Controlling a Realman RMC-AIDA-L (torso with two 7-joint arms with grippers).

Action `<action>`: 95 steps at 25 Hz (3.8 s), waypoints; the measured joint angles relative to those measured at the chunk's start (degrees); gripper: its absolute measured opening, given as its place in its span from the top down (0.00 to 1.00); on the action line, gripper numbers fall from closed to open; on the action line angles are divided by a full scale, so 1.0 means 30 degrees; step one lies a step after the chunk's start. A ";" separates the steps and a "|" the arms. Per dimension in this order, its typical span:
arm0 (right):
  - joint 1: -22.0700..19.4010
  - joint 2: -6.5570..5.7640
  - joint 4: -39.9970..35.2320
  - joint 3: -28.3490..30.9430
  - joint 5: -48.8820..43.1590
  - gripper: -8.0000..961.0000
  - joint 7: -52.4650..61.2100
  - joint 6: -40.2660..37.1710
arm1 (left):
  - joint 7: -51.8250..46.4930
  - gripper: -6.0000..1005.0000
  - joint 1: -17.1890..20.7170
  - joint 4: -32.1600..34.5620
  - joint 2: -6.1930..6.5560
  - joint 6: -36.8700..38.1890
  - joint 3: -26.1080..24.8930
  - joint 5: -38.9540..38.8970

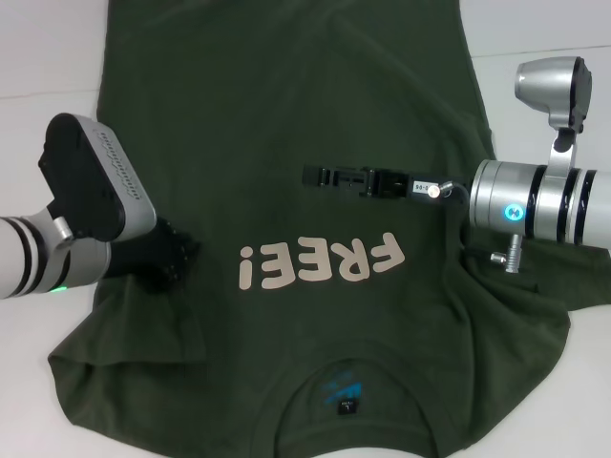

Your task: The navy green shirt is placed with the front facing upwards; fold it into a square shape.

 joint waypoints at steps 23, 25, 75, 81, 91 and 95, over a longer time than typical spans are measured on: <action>-0.0057 0.0028 0.0048 0.0020 0.0000 0.08 -0.0064 0.0135 | -0.1479 0.90 -0.0661 -0.0254 0.0005 0.0061 -0.0167 -0.0161; -0.0058 0.0031 0.0046 0.0019 0.0000 0.08 -0.0064 0.0151 | -0.1480 0.89 -0.0398 -0.0639 0.0011 0.0201 -0.0152 -0.0161; -0.0051 -0.0005 0.0000 0.0456 -0.0001 0.09 -0.0241 -0.0091 | -0.1475 0.64 0.0228 -0.1288 0.0023 0.0465 0.0521 0.0925; -0.0058 -0.0001 0.0000 0.0459 -0.0001 0.09 -0.0254 -0.0108 | -0.1501 0.86 -0.0286 -0.0508 0.0044 0.0533 0.0529 0.1073; -0.0059 0.0001 -0.0001 0.0491 0.0000 0.09 -0.0286 -0.0017 | -0.1402 0.98 -0.0309 -0.0789 0.0056 0.0949 0.0353 0.0983; -0.0045 0.0002 -0.0001 0.0490 -0.0001 0.09 -0.0349 0.0049 | -0.1523 0.98 -0.0667 -0.0581 0.0031 0.0885 0.0228 0.0924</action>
